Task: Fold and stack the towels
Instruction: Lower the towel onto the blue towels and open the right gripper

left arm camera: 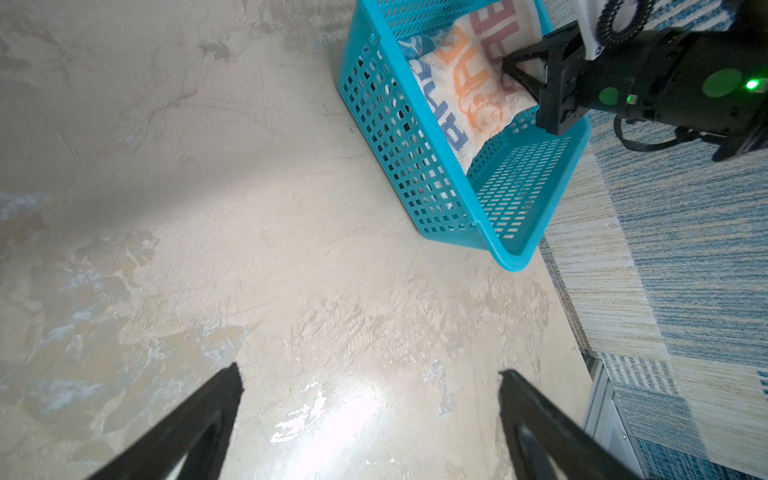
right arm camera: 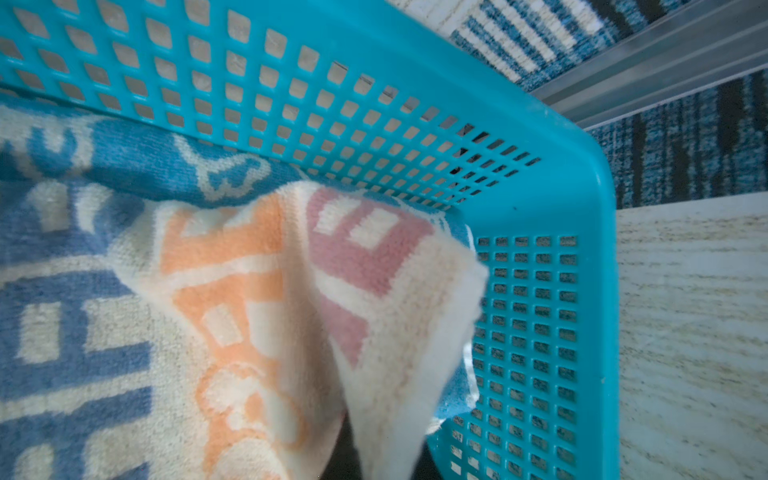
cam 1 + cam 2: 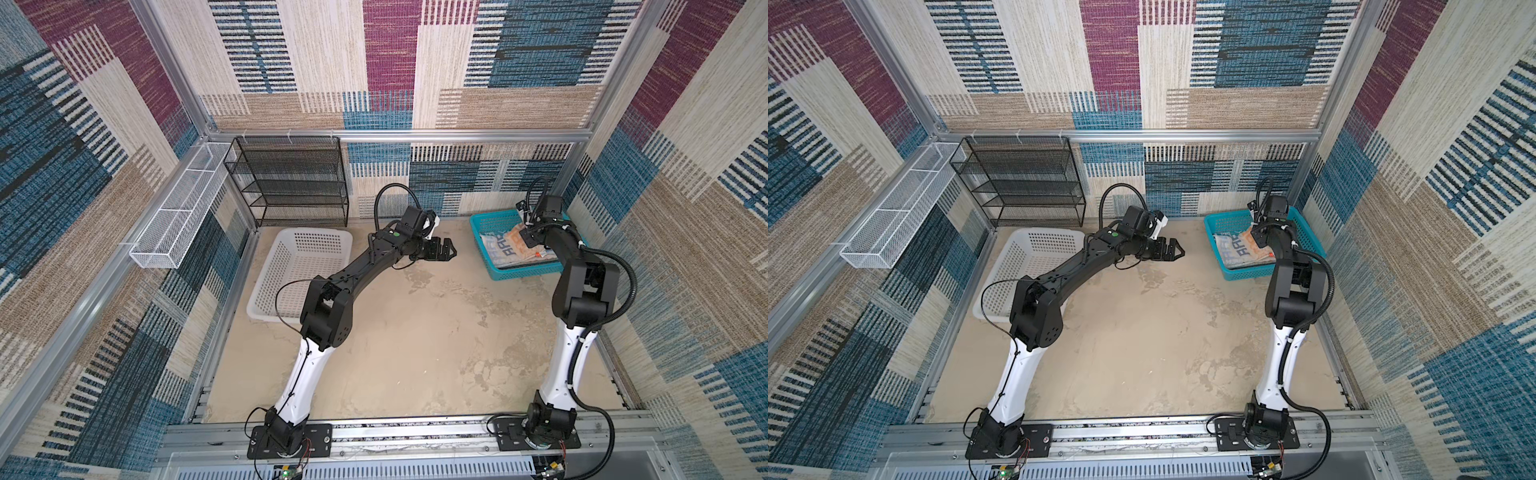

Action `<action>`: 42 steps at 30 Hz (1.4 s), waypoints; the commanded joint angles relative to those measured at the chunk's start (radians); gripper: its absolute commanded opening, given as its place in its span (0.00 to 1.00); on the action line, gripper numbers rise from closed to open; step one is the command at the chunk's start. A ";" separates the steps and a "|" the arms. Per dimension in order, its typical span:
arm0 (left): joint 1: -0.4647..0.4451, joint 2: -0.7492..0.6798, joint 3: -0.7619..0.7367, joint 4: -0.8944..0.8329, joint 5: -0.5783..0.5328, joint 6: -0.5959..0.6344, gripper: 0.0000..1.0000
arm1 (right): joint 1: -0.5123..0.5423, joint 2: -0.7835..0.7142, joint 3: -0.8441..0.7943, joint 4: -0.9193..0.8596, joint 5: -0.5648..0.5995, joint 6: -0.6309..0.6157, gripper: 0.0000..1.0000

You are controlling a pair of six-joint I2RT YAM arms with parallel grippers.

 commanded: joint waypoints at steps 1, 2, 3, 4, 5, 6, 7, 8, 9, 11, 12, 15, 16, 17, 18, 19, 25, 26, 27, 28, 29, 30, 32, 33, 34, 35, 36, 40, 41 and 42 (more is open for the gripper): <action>0.000 0.005 -0.002 -0.004 0.006 0.004 0.99 | -0.004 0.007 0.021 0.013 -0.015 0.021 0.00; -0.001 0.007 -0.002 -0.004 0.007 0.005 0.99 | -0.008 0.000 0.021 0.017 -0.034 0.035 0.00; -0.001 0.006 -0.003 -0.004 0.005 0.005 0.99 | -0.012 -0.011 0.015 0.033 -0.044 0.052 0.00; -0.001 0.008 -0.003 -0.005 0.004 0.005 0.99 | -0.015 -0.019 0.008 0.044 -0.046 0.060 0.00; -0.001 0.009 -0.005 -0.005 0.004 0.005 0.99 | -0.017 -0.023 0.004 0.048 -0.042 0.061 0.00; -0.001 0.008 -0.005 -0.004 0.006 0.005 0.99 | -0.020 -0.022 0.002 0.045 -0.032 0.061 0.00; -0.001 0.008 -0.007 -0.005 0.006 0.004 0.99 | -0.024 -0.020 0.001 0.047 -0.019 0.062 0.00; -0.001 0.006 -0.009 -0.005 0.006 0.005 0.99 | -0.032 -0.019 0.005 0.050 -0.013 0.069 0.00; -0.001 0.003 -0.013 -0.004 0.005 0.006 0.99 | -0.041 -0.017 0.006 0.052 -0.019 0.077 0.00; 0.000 -0.001 -0.019 -0.004 0.001 0.008 0.99 | -0.058 -0.010 0.019 0.052 -0.015 0.100 0.00; -0.001 -0.001 -0.020 -0.004 0.001 0.009 0.99 | -0.065 -0.004 0.033 0.045 -0.015 0.112 0.00; -0.001 -0.005 -0.021 -0.006 0.000 0.011 0.99 | -0.071 0.013 0.050 0.037 -0.024 0.121 0.02; -0.001 -0.007 -0.023 -0.007 -0.002 0.011 0.99 | -0.072 0.024 0.065 0.022 -0.035 0.121 0.09; -0.003 -0.010 -0.026 -0.006 -0.004 0.012 0.99 | -0.072 0.034 0.076 0.014 -0.045 0.128 0.15; -0.003 -0.014 -0.030 -0.007 -0.009 0.013 0.99 | -0.071 0.038 0.080 0.017 -0.046 0.138 0.22; -0.002 -0.018 -0.033 -0.007 -0.012 0.015 0.99 | -0.071 0.042 0.087 0.014 -0.051 0.150 0.28; -0.002 -0.072 -0.034 -0.078 -0.081 0.073 0.99 | -0.071 0.047 0.131 -0.018 -0.070 0.206 0.99; -0.003 -0.089 -0.031 -0.101 -0.109 0.093 0.99 | -0.071 0.035 0.129 -0.016 -0.068 0.221 0.99; -0.001 -0.106 -0.025 -0.126 -0.139 0.111 0.99 | -0.071 0.021 0.124 -0.015 -0.067 0.233 0.99; 0.000 -0.125 -0.020 -0.153 -0.165 0.133 0.99 | -0.071 0.005 0.116 -0.011 -0.072 0.248 0.99; 0.003 -0.148 -0.016 -0.180 -0.194 0.156 0.99 | -0.072 -0.021 0.102 -0.005 -0.080 0.264 0.99; 0.007 -0.170 -0.017 -0.207 -0.221 0.181 0.99 | -0.071 -0.044 0.092 -0.004 -0.094 0.280 0.99; 0.027 -0.221 -0.027 -0.274 -0.310 0.215 0.99 | -0.071 -0.106 0.060 0.007 -0.127 0.318 0.99; 0.041 -0.241 -0.033 -0.303 -0.335 0.221 0.99 | -0.070 -0.139 0.040 0.014 -0.141 0.335 0.99; 0.064 -0.261 -0.041 -0.341 -0.360 0.222 0.99 | -0.067 -0.172 0.020 0.022 -0.161 0.358 0.99; 0.087 -0.277 -0.051 -0.373 -0.380 0.222 0.99 | -0.062 -0.206 0.001 0.029 -0.172 0.377 0.99; 0.110 -0.298 -0.075 -0.400 -0.400 0.218 0.99 | -0.053 -0.242 -0.025 0.038 -0.183 0.393 0.99; 0.199 -0.375 -0.222 -0.447 -0.418 0.205 0.99 | 0.029 -0.378 -0.143 0.078 -0.136 0.411 0.99; 0.218 -0.385 -0.251 -0.459 -0.404 0.199 0.99 | 0.051 -0.406 -0.168 0.082 -0.132 0.413 0.99; 0.238 -0.397 -0.287 -0.463 -0.398 0.192 0.99 | 0.073 -0.437 -0.193 0.083 -0.146 0.423 0.99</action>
